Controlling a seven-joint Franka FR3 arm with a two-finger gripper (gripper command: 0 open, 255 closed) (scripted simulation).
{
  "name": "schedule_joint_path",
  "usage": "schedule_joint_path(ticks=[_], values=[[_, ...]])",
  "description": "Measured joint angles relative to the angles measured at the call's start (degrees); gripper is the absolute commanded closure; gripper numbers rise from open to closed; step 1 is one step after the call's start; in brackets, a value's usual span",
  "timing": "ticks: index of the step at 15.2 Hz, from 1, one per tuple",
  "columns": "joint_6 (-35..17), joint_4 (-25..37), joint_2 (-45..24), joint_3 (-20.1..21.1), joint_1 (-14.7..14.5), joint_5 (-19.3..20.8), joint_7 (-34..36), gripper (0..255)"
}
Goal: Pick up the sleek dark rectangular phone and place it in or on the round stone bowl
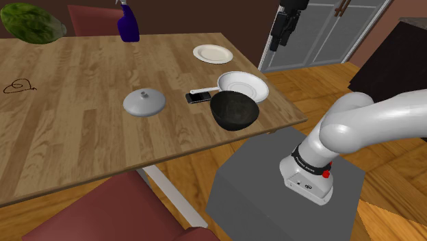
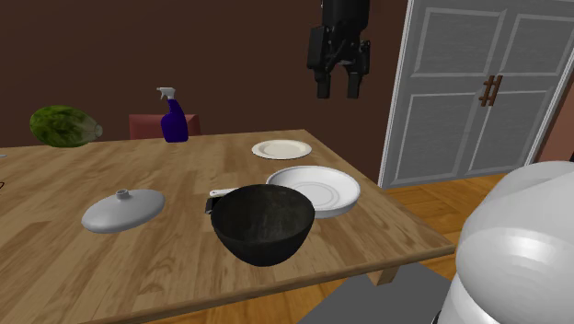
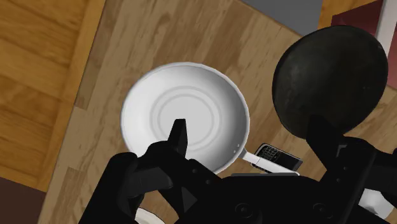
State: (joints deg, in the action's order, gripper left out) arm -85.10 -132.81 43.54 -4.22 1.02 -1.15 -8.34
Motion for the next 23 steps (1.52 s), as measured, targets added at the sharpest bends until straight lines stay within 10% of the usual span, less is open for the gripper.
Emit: schedule_joint_path(ticks=[23], values=[[-39.12,-3.39,-32.18,0.53,-12.70,0.55,-28.69,0]])
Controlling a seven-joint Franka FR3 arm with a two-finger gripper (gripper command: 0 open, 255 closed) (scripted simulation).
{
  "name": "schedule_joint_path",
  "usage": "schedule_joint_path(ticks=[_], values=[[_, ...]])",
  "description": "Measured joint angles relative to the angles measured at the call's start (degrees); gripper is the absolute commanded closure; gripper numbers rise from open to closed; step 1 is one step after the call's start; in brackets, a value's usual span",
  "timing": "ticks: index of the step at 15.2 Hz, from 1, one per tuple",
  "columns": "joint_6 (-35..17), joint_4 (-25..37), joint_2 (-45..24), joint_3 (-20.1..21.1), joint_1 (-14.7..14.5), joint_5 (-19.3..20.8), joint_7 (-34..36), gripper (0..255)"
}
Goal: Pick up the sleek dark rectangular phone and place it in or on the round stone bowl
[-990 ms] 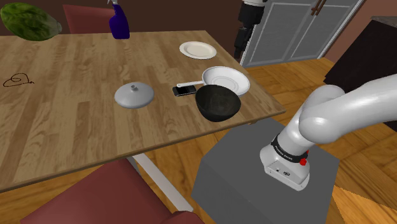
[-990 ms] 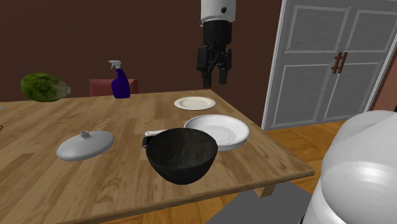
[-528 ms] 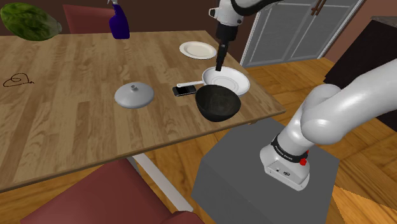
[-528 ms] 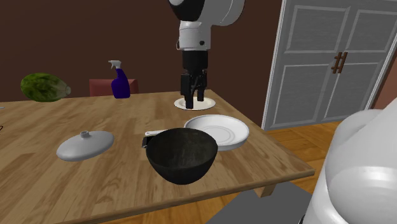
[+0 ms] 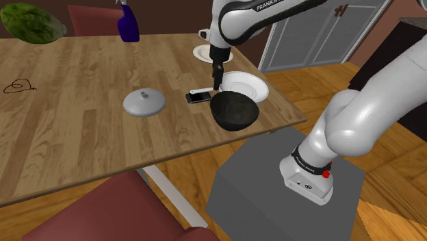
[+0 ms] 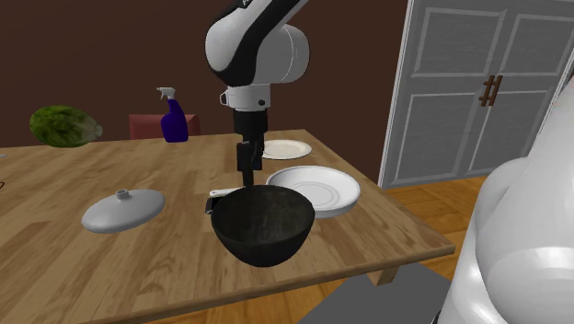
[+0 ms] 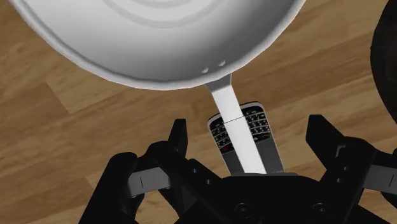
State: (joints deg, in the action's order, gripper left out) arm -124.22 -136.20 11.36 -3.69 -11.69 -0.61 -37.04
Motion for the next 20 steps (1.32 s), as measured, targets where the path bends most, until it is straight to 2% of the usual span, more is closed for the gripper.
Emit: schedule_joint_path(ticks=[3,9,16,17,20], values=[[-4.49,0.96,-4.98,0.69,-1.22,-0.18,-2.97,0],[-9.38,-0.32,-8.46,1.05,-1.66,-0.47,-3.41,0],[-10.71,-0.85,-9.23,1.03,-1.65,-0.55,-3.53,0],[-10.72,-0.85,-9.24,1.03,-1.65,-0.55,-3.54,255],[-10.73,-0.85,-9.24,1.03,-1.65,-0.55,-3.54,255]])
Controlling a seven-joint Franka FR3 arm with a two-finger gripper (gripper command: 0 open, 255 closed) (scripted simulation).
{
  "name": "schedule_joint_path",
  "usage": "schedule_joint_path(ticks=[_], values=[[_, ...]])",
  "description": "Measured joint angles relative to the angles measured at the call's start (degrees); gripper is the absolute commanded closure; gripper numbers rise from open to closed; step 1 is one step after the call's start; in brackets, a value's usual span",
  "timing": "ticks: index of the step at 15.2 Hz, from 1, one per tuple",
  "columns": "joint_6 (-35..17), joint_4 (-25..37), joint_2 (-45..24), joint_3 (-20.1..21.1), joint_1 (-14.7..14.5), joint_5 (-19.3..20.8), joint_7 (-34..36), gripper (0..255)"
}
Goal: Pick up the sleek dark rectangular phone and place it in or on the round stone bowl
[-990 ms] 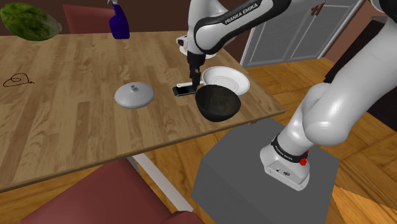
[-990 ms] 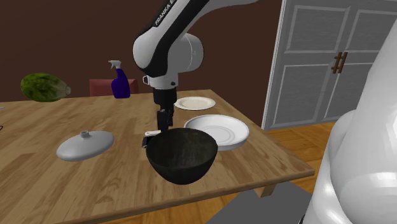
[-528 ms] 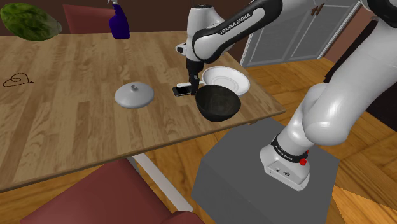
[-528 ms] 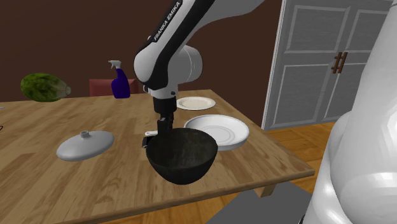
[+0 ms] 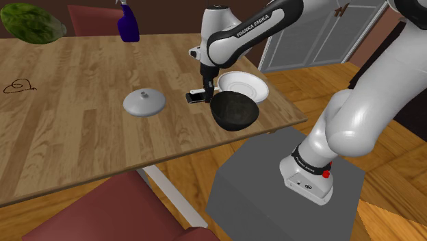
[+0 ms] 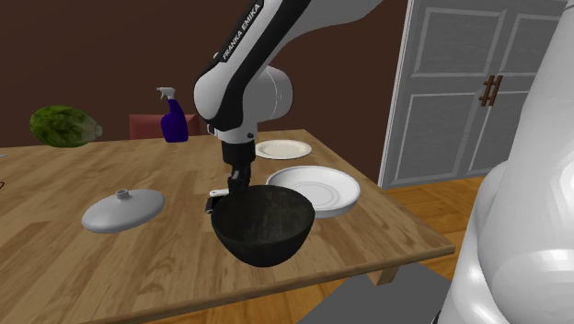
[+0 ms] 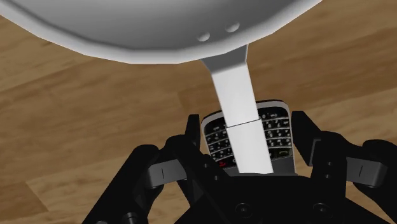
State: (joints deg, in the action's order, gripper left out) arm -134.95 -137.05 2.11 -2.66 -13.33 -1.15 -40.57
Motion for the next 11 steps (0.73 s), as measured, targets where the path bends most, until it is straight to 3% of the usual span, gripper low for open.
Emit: schedule_joint_path(ticks=[11], values=[[2.22,0.79,1.44,0.01,0.00,0.13,0.14,255]])
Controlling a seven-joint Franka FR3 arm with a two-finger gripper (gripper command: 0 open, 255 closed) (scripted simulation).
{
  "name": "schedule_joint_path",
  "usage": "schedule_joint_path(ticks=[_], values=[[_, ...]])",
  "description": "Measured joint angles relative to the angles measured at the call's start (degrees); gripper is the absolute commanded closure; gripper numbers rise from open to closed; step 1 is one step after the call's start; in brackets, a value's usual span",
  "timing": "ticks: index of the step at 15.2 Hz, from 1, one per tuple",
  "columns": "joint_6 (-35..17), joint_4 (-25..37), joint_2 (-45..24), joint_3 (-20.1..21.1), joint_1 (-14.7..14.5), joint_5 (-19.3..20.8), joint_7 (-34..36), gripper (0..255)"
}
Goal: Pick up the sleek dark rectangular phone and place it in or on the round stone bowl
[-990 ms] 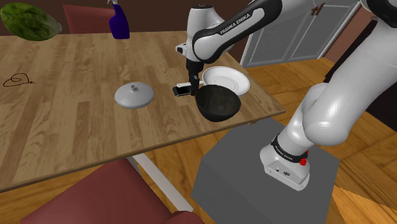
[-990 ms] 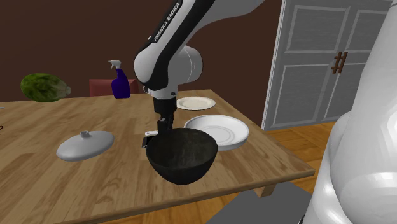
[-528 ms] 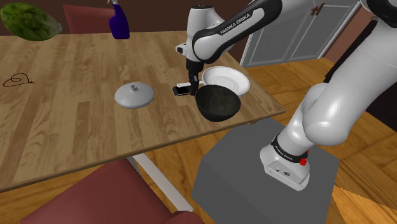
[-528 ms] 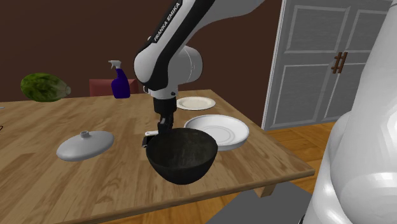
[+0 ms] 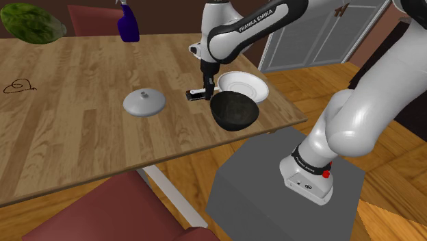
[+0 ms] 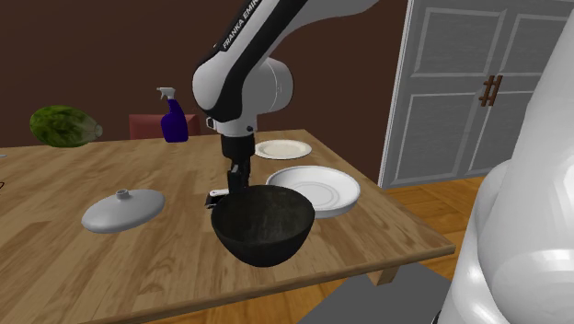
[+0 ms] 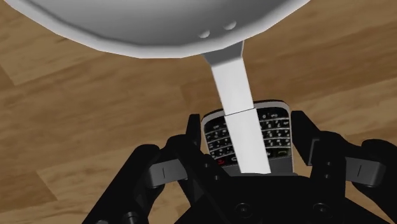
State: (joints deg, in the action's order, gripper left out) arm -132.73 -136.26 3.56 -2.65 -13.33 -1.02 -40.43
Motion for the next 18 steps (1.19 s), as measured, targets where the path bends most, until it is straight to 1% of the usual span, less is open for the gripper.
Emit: schedule_joint_path(ticks=[18], values=[[14.48,7.35,7.12,0.16,-0.01,0.50,0.65,255]])
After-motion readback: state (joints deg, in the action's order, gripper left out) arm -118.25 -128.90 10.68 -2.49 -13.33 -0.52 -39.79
